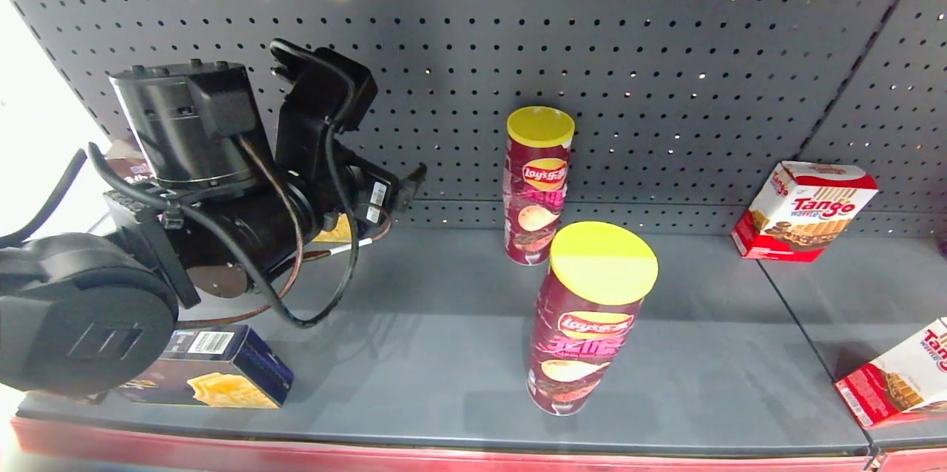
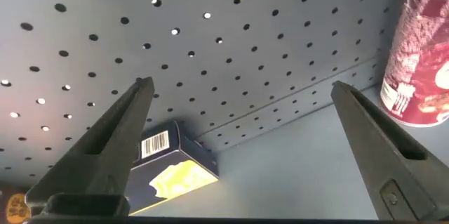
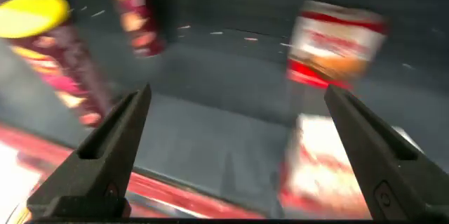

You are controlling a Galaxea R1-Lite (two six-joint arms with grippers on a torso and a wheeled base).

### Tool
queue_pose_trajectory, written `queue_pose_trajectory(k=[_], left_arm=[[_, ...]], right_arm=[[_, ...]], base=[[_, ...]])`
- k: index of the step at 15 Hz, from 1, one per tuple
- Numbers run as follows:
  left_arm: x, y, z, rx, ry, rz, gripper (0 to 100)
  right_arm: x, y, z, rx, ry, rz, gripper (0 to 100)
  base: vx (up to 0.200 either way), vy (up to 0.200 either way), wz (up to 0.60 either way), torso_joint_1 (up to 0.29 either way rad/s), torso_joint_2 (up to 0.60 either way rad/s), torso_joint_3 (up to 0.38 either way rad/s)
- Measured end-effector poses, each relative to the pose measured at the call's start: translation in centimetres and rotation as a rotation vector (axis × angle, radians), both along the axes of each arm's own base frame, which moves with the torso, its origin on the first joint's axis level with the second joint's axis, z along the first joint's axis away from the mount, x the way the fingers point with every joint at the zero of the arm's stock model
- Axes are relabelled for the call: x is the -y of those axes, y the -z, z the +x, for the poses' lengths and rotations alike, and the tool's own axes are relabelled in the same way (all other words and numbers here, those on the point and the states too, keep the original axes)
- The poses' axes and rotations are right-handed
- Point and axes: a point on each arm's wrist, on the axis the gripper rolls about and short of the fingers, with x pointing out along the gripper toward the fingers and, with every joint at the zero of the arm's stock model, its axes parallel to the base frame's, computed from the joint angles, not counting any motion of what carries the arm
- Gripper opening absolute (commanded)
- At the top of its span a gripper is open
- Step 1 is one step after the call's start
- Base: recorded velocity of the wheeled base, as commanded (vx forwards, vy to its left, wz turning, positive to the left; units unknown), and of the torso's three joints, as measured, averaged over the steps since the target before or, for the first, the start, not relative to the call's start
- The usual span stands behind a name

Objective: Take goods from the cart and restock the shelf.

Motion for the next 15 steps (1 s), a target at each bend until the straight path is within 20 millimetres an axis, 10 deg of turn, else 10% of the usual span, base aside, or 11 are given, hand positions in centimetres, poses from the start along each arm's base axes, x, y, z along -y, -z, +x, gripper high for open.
queue_pose_trajectory(k=[7,15], left_arm=[[-0.5,0.0,0.0,0.03,-0.011,-0.024,100],[0.2,1.0,0.8,0.033,0.002,-0.021,100]], right_arm=[[-5.8,1.2,9.0,-0.205,-0.249,-0.107,100],[-9.8,4.9,11.8,-0.376,-0.367,-0.195,100]], base=[[0.0,0.0,0.0,0.0,0.0,0.0],[0.0,0.0,0.0,0.0,0.0,0.0]])
